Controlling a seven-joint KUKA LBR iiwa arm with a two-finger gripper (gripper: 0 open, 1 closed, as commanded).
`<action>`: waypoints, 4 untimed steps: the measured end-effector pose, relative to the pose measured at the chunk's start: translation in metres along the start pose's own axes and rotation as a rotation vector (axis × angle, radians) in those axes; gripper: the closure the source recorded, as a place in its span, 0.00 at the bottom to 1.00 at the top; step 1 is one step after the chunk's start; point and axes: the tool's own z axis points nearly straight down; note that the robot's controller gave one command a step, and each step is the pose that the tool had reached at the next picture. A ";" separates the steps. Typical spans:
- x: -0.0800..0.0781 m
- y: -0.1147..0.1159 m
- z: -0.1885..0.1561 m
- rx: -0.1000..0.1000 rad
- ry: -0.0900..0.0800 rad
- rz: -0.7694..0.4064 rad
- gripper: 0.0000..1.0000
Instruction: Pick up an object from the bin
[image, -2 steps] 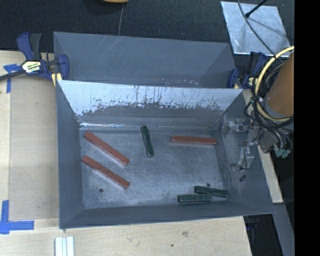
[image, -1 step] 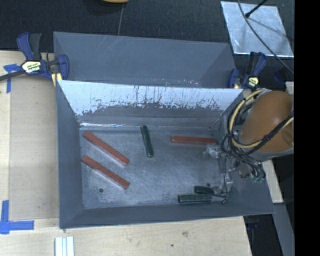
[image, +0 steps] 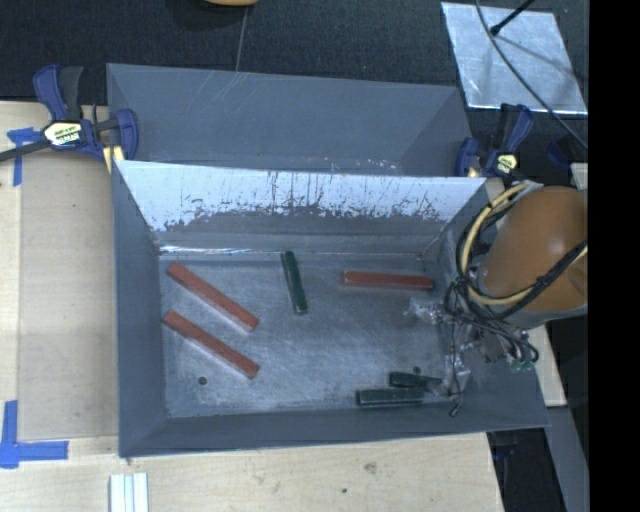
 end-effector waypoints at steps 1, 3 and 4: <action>0.001 -0.008 -0.001 0.000 -0.001 0.099 0.00; 0.007 -0.009 0.053 -0.005 0.004 0.262 1.00; 0.007 -0.009 0.053 -0.005 0.004 0.261 1.00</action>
Offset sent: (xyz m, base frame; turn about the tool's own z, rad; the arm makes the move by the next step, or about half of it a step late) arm -0.0039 0.0036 -0.0553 0.2851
